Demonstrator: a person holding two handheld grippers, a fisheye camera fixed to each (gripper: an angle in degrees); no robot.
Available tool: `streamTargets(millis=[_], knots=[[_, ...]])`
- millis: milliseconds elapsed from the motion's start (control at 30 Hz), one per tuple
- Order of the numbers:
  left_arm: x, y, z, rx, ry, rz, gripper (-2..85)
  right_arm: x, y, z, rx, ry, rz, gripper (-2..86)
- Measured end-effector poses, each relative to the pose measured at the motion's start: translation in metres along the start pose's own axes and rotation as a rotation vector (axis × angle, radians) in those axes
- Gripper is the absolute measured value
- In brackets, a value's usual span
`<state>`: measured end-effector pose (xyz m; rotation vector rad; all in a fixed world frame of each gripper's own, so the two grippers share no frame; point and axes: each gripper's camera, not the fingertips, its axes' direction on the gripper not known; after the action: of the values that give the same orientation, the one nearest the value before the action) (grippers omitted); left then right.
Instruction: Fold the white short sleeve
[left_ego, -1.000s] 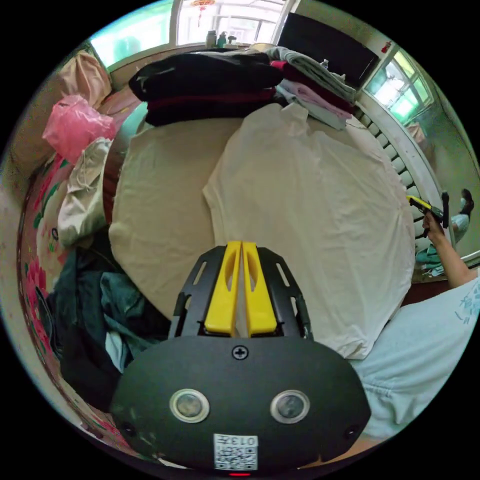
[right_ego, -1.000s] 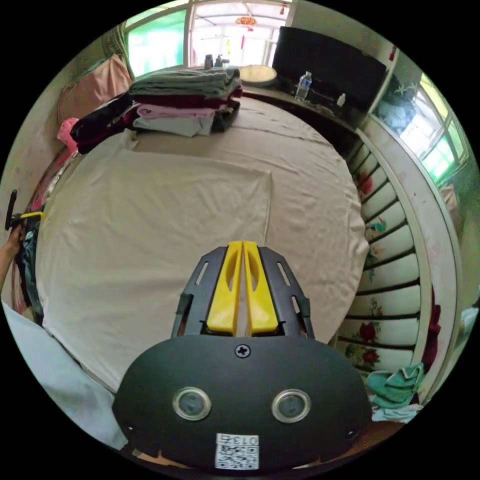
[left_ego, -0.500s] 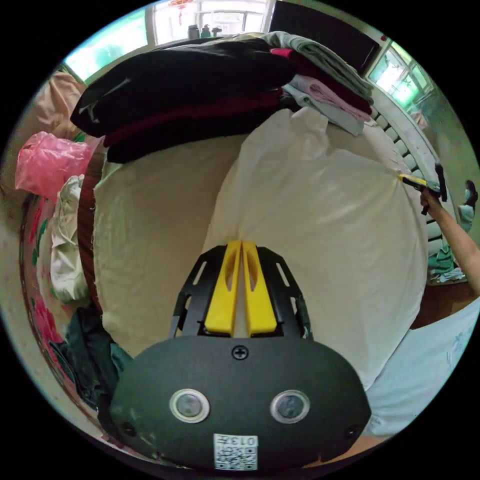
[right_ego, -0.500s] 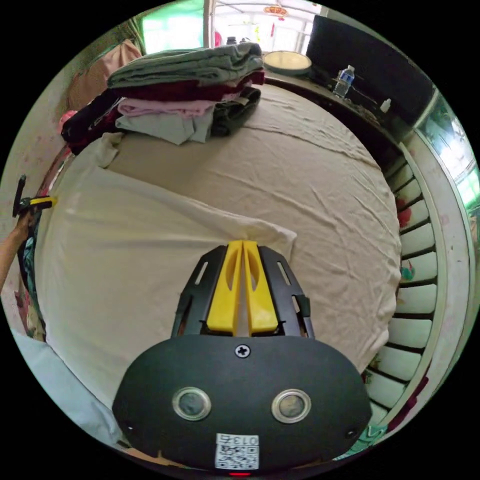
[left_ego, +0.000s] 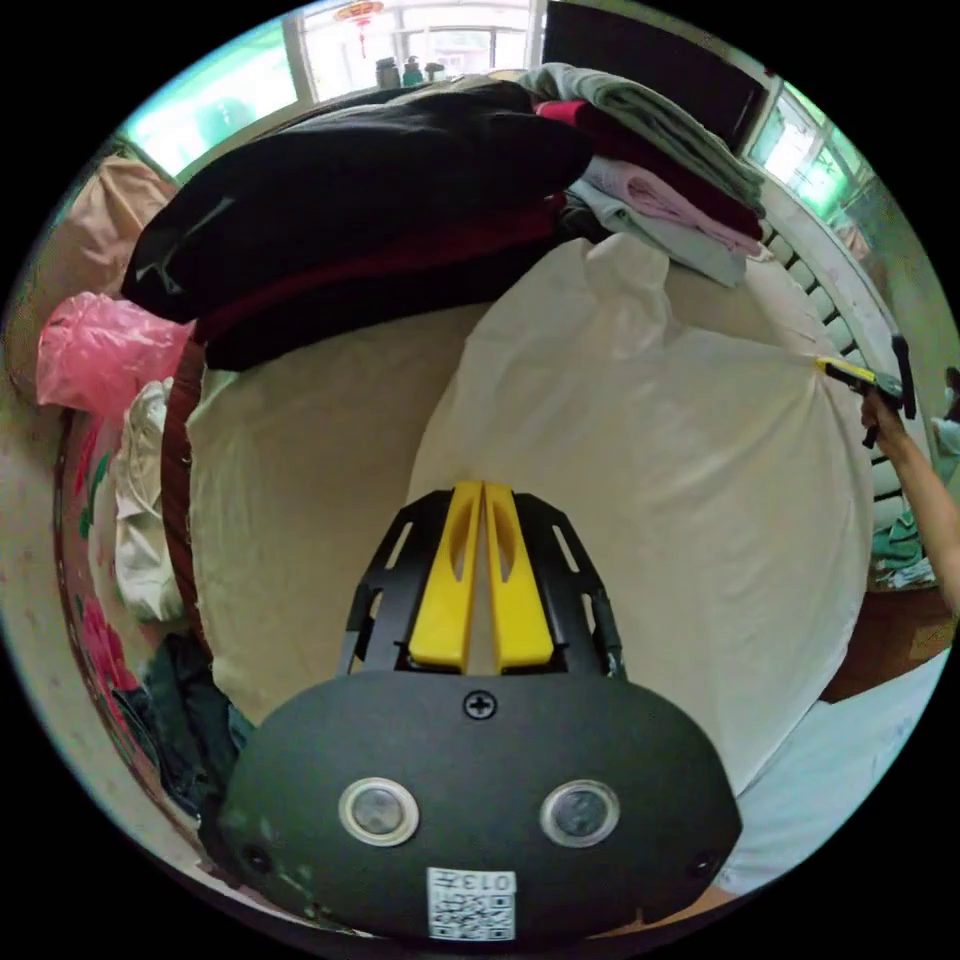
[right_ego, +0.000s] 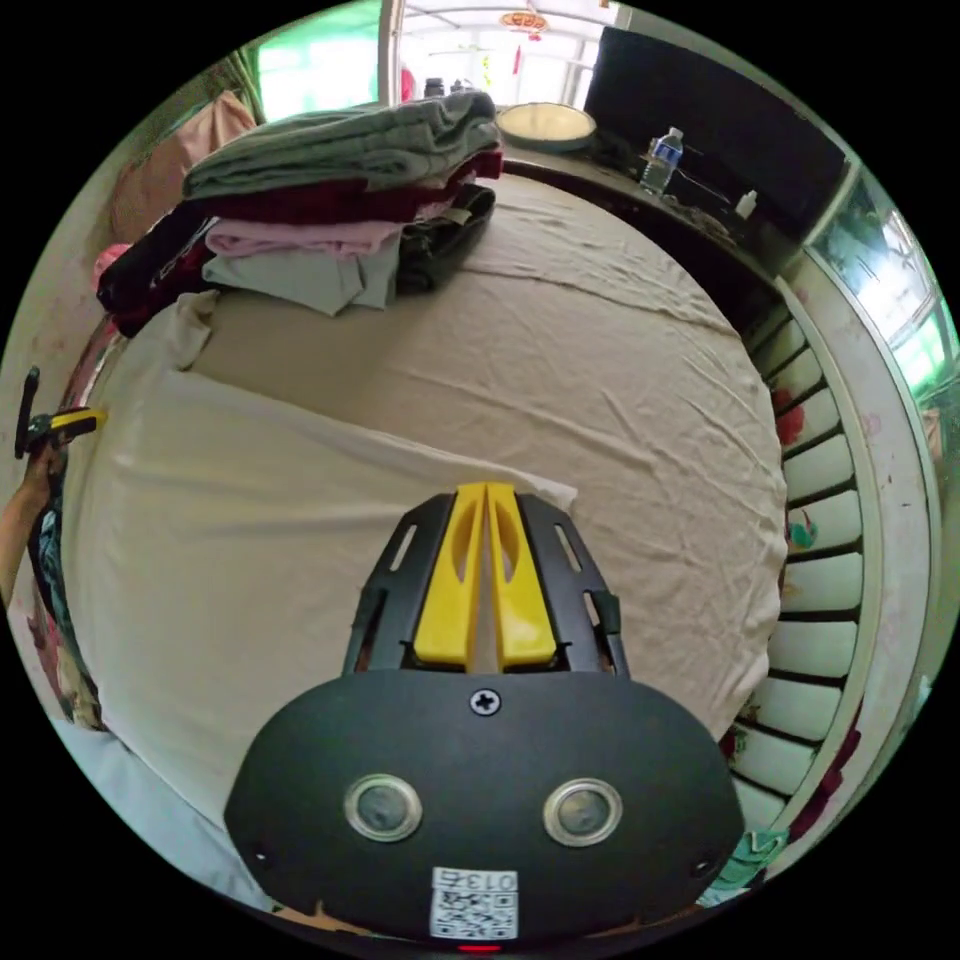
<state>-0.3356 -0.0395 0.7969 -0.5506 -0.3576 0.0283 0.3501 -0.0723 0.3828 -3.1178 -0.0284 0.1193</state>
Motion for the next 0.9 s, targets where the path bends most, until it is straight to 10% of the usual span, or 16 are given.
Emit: streamTargets(millis=[900], knots=[[0.032, 0.176, -0.045, -0.047, 0.141, 0.010, -0.3, 0.014, 0.218, -0.057, -0.056, -0.179, 0.125, -0.1]])
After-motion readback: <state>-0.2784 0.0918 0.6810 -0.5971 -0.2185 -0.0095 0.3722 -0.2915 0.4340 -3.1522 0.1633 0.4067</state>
